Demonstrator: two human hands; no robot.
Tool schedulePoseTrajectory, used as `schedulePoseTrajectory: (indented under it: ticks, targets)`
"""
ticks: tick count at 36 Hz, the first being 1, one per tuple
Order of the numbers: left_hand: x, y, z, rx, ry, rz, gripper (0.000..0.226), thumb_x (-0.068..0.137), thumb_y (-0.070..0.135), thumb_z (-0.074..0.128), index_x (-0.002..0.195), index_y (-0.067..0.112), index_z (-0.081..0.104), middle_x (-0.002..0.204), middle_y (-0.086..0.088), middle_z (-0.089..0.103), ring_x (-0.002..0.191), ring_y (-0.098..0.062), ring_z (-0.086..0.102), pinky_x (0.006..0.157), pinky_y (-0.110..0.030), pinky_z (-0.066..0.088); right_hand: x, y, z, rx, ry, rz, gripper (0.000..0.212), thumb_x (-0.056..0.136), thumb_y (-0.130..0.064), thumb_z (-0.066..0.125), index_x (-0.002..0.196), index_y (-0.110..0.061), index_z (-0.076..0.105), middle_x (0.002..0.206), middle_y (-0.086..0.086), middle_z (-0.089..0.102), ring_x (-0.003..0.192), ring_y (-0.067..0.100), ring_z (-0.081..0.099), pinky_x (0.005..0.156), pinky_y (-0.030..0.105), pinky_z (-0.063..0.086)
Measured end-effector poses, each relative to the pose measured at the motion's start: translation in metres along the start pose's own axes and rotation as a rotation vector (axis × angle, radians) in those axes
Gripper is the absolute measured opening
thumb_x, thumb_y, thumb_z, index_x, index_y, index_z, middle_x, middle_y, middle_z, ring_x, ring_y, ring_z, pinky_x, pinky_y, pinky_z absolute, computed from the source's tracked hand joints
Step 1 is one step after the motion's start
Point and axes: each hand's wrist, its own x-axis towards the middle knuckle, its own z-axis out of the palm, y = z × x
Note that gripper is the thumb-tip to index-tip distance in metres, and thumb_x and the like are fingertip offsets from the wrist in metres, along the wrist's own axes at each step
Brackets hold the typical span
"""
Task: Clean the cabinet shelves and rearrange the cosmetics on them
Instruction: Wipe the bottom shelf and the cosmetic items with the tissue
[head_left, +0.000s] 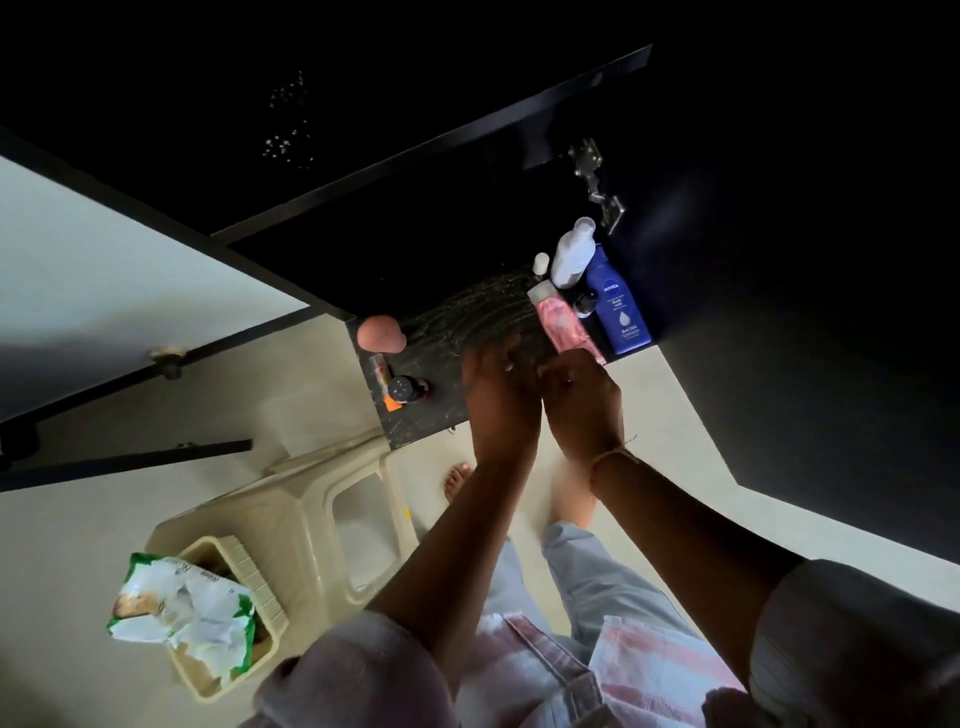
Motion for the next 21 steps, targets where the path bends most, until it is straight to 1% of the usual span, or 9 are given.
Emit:
schedulePoseTrajectory:
  ticks: [2, 3, 5, 7, 10, 13, 16, 19, 21]
  targets:
    - [-0.001, -0.001, -0.026, 0.087, 0.131, 0.119, 0.035, 0.078, 0.001, 0.067, 0.112, 0.009, 0.064, 0.113, -0.010, 0.054, 0.103, -0.027, 0.055, 0.087, -0.035, 0.048, -0.002, -0.007, 0.011, 0.053, -0.079, -0.159, 0.007, 0.087, -0.009, 0.062, 0.093, -0.011, 0.066, 0.089, 0.006, 0.070, 0.080, 0.021, 0.066, 0.069, 0.029, 0.051]
    - [0.001, -0.001, -0.040, 0.114, 0.197, 0.147, 0.036, 0.076, 0.002, 0.068, 0.111, 0.009, 0.064, 0.112, -0.012, 0.055, 0.105, -0.028, 0.052, 0.088, -0.034, 0.045, -0.004, -0.010, 0.019, 0.081, -0.142, -0.200, 0.011, 0.085, -0.009, 0.064, 0.095, -0.011, 0.066, 0.091, 0.006, 0.070, 0.082, 0.022, 0.066, 0.072, 0.032, 0.055]
    - [0.007, -0.005, -0.066, 0.158, 0.290, 0.177, 0.038, 0.076, 0.009, 0.066, 0.114, 0.009, 0.063, 0.117, -0.012, 0.054, 0.106, -0.025, 0.047, 0.088, -0.030, 0.040, -0.006, -0.022, 0.032, 0.097, -0.276, -0.238, 0.022, 0.082, -0.010, 0.068, 0.104, -0.010, 0.065, 0.098, 0.007, 0.068, 0.087, 0.021, 0.066, 0.075, 0.035, 0.057]
    - [0.017, -0.015, -0.087, 0.212, 0.322, 0.156, 0.043, 0.078, 0.014, 0.064, 0.121, 0.012, 0.060, 0.124, -0.010, 0.051, 0.109, -0.025, 0.043, 0.091, -0.029, 0.036, -0.009, -0.032, 0.046, 0.058, -0.365, -0.304, 0.038, 0.077, -0.016, 0.074, 0.113, -0.011, 0.063, 0.109, 0.009, 0.065, 0.096, 0.023, 0.065, 0.080, 0.038, 0.056]
    - [0.038, -0.034, -0.107, 0.303, 0.265, 0.109, 0.054, 0.081, 0.021, 0.067, 0.132, 0.017, 0.054, 0.134, -0.011, 0.047, 0.120, -0.029, 0.041, 0.099, -0.033, 0.037, -0.011, -0.044, 0.065, -0.036, -0.423, -0.417, 0.058, 0.071, -0.028, 0.078, 0.124, -0.015, 0.059, 0.122, 0.009, 0.059, 0.111, 0.029, 0.059, 0.092, 0.042, 0.051]
    - [0.057, -0.047, -0.114, 0.344, 0.105, 0.105, 0.060, 0.081, 0.019, 0.072, 0.137, 0.019, 0.052, 0.140, -0.010, 0.045, 0.126, -0.032, 0.038, 0.102, -0.037, 0.040, -0.009, -0.052, 0.080, -0.071, -0.432, -0.458, 0.066, 0.069, -0.029, 0.080, 0.130, -0.019, 0.056, 0.127, 0.006, 0.054, 0.117, 0.029, 0.055, 0.099, 0.041, 0.048]
    - [0.069, -0.053, -0.116, 0.324, -0.006, 0.087, 0.058, 0.082, 0.014, 0.071, 0.137, 0.019, 0.053, 0.141, -0.008, 0.046, 0.128, -0.032, 0.038, 0.102, -0.035, 0.039, -0.006, -0.057, 0.090, -0.098, -0.463, -0.442, 0.063, 0.070, -0.029, 0.080, 0.128, -0.024, 0.056, 0.127, 0.003, 0.052, 0.115, 0.028, 0.055, 0.096, 0.041, 0.051]
    - [0.078, -0.056, -0.119, 0.314, -0.019, 0.079, 0.055, 0.082, 0.012, 0.070, 0.135, 0.020, 0.055, 0.137, -0.007, 0.050, 0.123, -0.030, 0.045, 0.095, -0.023, 0.034, -0.005, -0.061, 0.095, -0.108, -0.486, -0.447, 0.056, 0.070, -0.028, 0.079, 0.123, -0.024, 0.060, 0.124, 0.002, 0.052, 0.111, 0.028, 0.057, 0.093, 0.042, 0.052]
    - [0.081, -0.056, -0.120, 0.301, -0.013, 0.091, 0.052, 0.080, 0.008, 0.066, 0.131, 0.019, 0.059, 0.130, -0.008, 0.056, 0.115, -0.029, 0.053, 0.089, -0.023, 0.037, -0.005, -0.062, 0.097, -0.103, -0.490, -0.457, 0.053, 0.072, -0.027, 0.078, 0.121, -0.025, 0.061, 0.122, 0.003, 0.053, 0.109, 0.029, 0.057, 0.092, 0.043, 0.052]
